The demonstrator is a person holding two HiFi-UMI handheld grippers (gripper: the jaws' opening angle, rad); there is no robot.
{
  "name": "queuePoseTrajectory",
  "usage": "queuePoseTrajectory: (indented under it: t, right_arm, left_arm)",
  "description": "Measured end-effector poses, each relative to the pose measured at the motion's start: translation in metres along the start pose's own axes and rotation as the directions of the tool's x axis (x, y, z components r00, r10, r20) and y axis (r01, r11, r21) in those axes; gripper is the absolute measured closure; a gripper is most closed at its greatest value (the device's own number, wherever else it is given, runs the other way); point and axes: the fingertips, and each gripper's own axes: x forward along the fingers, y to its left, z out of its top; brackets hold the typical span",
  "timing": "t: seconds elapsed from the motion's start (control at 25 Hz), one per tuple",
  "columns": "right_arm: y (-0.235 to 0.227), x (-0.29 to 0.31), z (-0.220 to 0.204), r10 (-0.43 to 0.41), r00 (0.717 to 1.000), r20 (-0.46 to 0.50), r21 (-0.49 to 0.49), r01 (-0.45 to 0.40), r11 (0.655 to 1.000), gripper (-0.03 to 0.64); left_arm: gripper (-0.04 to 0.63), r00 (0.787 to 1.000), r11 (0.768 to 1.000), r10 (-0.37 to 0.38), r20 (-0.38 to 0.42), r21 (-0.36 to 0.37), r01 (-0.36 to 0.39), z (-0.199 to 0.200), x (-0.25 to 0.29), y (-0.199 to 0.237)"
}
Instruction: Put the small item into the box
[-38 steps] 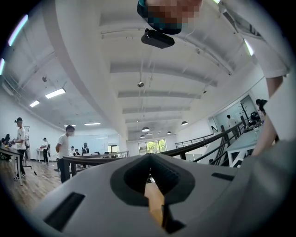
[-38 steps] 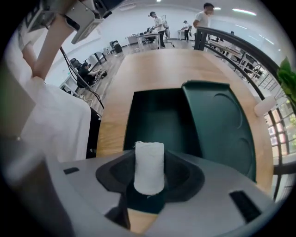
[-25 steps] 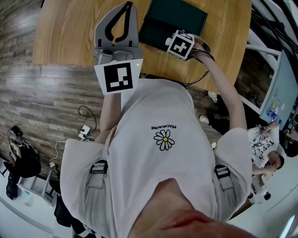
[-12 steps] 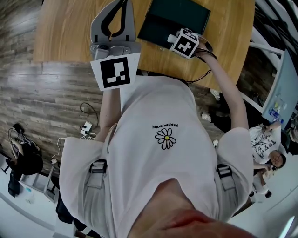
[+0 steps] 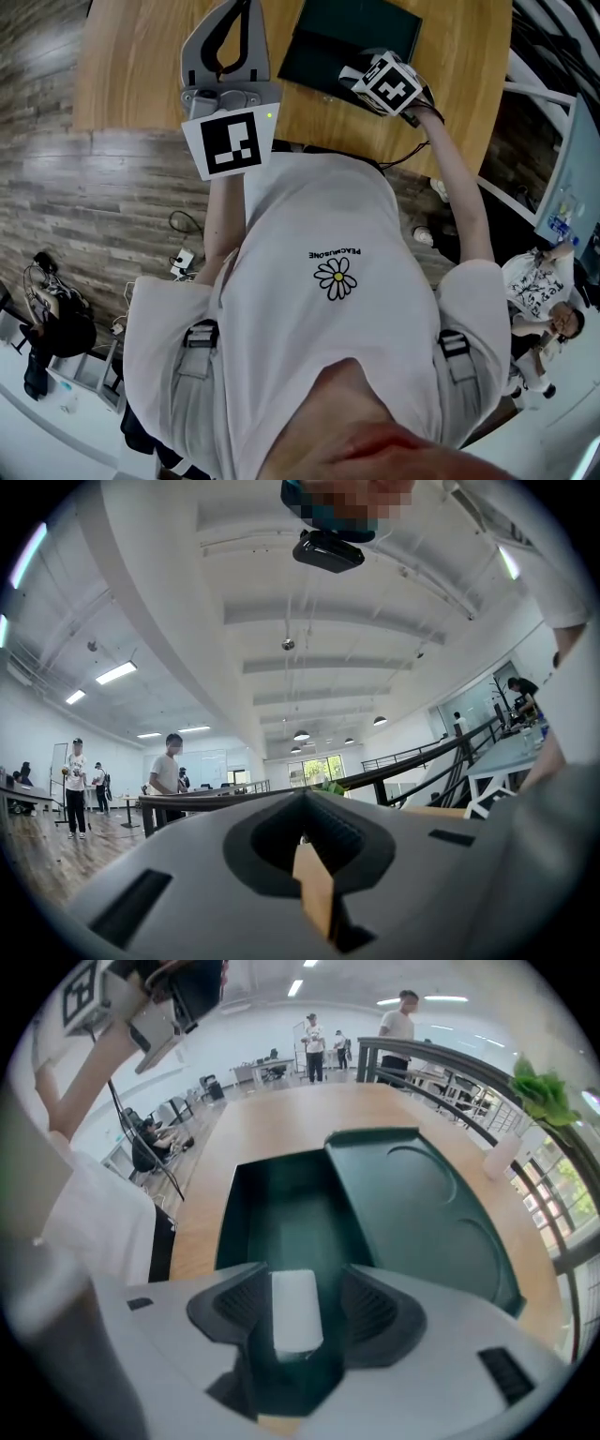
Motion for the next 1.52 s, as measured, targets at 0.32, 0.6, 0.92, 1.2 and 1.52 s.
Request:
queuePoseTrajectory:
  t: [0.32, 0.6, 0.92, 1.2, 1.52]
  right_arm:
    - [-0.034, -0.102, 0.063, -0.227, 0.903, 0.363, 0.134, 0.191, 0.972, 0.394]
    - [-0.07, -0.257, 0.086, -0.569, 0.479, 0.669, 0.488, 0.295, 0.822, 0.43]
    - [-0.038, -0.351, 0.053, -0.76, 0.004, 0.65, 0.676, 0.454, 0.581, 0.607]
    - [-0.014, -0.34, 0.032, -0.806, -0.023, 0.591, 0.707, 0.496, 0.504, 0.609]
    - [-0.013, -0.348, 0.029, -0.808, -0.046, 0.587, 0.722, 0.483, 0.496, 0.609]
  left_arm:
    - [0.578, 0.999, 0.999, -0.027, 0.034, 0.019, 0.026, 0.017, 0.01, -0.009]
    - [0.578, 0.995, 0.997, -0.08, 0.051, 0.027, 0.079, 0.027, 0.019, -0.03]
    - [0.578, 0.982, 0.984, -0.17, 0.078, 0.072, 0.165, 0.048, 0.029, -0.065]
    - [0.578, 0.963, 0.965, -0.252, 0.092, 0.095, 0.243, 0.059, 0.026, -0.095]
    - [0.578, 0.958, 0.961, -0.271, 0.09, 0.085, 0.264, 0.058, 0.025, -0.102]
